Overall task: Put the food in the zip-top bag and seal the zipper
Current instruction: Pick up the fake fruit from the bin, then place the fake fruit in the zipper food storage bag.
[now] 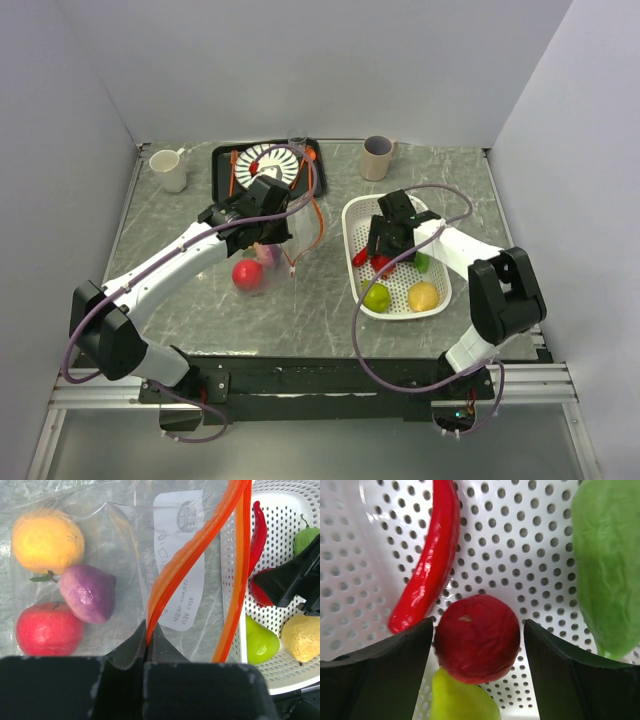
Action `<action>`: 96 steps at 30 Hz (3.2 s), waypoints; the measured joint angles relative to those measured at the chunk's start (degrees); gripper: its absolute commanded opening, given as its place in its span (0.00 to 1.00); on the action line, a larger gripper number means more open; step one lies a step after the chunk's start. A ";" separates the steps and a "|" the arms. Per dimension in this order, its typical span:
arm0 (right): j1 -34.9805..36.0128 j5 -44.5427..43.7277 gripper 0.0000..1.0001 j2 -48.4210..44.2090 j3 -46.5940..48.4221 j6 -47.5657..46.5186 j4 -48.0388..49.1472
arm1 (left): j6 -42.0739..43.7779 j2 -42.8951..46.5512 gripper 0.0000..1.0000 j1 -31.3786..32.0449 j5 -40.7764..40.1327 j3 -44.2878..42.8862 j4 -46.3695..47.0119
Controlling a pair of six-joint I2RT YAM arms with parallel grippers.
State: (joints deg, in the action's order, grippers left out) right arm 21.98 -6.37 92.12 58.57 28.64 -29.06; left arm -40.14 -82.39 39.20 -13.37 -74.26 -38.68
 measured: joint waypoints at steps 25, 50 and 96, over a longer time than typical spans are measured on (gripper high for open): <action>0.00 3.13 0.50 -2.89 -3.56 -0.02 0.94 | 0.02 -0.04 0.01 0.00 -0.02 0.00 -0.13; 6.23 19.74 0.52 -19.80 5.68 6.08 8.79 | 0.02 -0.07 0.01 0.00 1.09 0.00 0.00; 10.88 -1.99 1.00 -21.20 7.32 3.89 -1.40 | 0.04 0.35 0.01 0.07 2.82 0.87 1.11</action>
State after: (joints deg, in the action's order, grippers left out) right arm 32.86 -8.36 70.91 65.89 32.53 -30.46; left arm -40.10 -82.04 39.27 -10.55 -73.38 -37.56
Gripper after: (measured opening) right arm 0.998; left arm 0.014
